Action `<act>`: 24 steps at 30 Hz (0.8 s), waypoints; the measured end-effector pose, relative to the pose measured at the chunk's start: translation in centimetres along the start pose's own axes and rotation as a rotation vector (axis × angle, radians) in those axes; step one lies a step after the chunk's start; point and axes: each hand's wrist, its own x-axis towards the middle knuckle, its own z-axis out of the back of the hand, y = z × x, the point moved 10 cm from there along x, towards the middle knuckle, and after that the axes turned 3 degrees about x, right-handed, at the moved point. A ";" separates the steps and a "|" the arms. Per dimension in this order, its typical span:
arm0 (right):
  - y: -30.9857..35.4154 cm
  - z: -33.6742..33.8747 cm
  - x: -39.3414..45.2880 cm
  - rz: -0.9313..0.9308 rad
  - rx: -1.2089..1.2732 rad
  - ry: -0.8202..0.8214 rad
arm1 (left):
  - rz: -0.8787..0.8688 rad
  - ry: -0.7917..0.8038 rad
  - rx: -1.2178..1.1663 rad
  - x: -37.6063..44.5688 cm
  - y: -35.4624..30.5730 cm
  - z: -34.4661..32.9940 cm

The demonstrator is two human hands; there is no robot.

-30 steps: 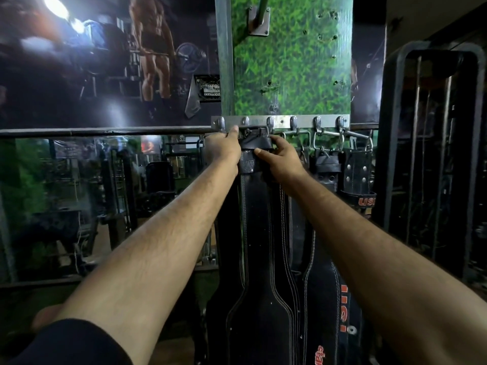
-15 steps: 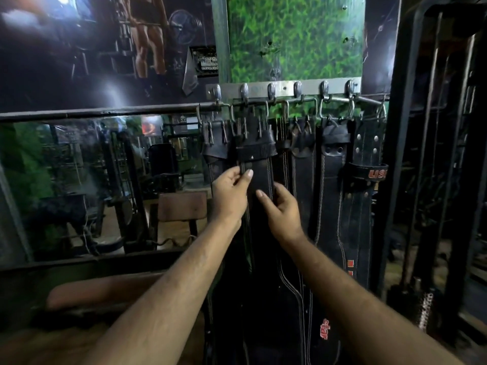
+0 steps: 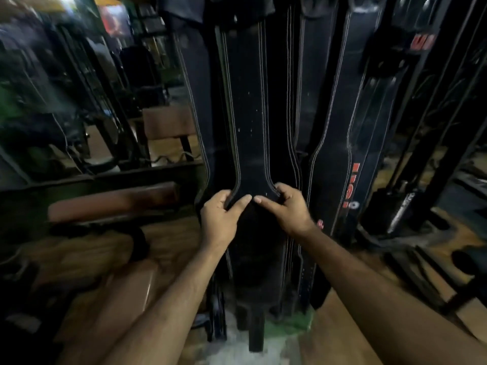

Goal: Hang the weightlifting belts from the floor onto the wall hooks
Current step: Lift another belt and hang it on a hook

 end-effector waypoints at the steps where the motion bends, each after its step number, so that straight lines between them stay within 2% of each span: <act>1: -0.8 0.4 -0.2 -0.010 0.007 -0.021 | 0.054 0.018 -0.032 -0.6 1.7 0.0; 4: -4.2 -0.1 -1.3 -0.069 -0.010 0.001 | 0.204 0.058 -0.114 -2.1 6.2 0.3; 6: -8.0 -0.5 -3.9 -0.173 -0.048 0.012 | 0.279 0.138 -0.055 -3.9 8.9 -0.7; 11: -15.6 -0.9 -8.1 -0.351 -0.131 0.059 | 0.432 0.211 0.005 -7.2 15.6 -2.1; 15: -22.3 -1.3 -13.2 -0.573 -0.285 0.191 | 0.576 0.335 0.110 -11.7 21.7 -3.2; 18: -25.0 -1.4 -15.0 -0.591 -0.236 0.155 | 0.651 0.331 0.147 -13.2 26.0 -3.9; 21: -27.8 -1.2 -15.6 -0.636 -0.242 0.094 | 0.648 0.358 0.185 -13.1 28.4 -5.1; 24: -30.4 -0.8 -16.4 -0.747 -0.407 0.071 | 0.656 0.388 0.277 -13.0 30.5 -5.8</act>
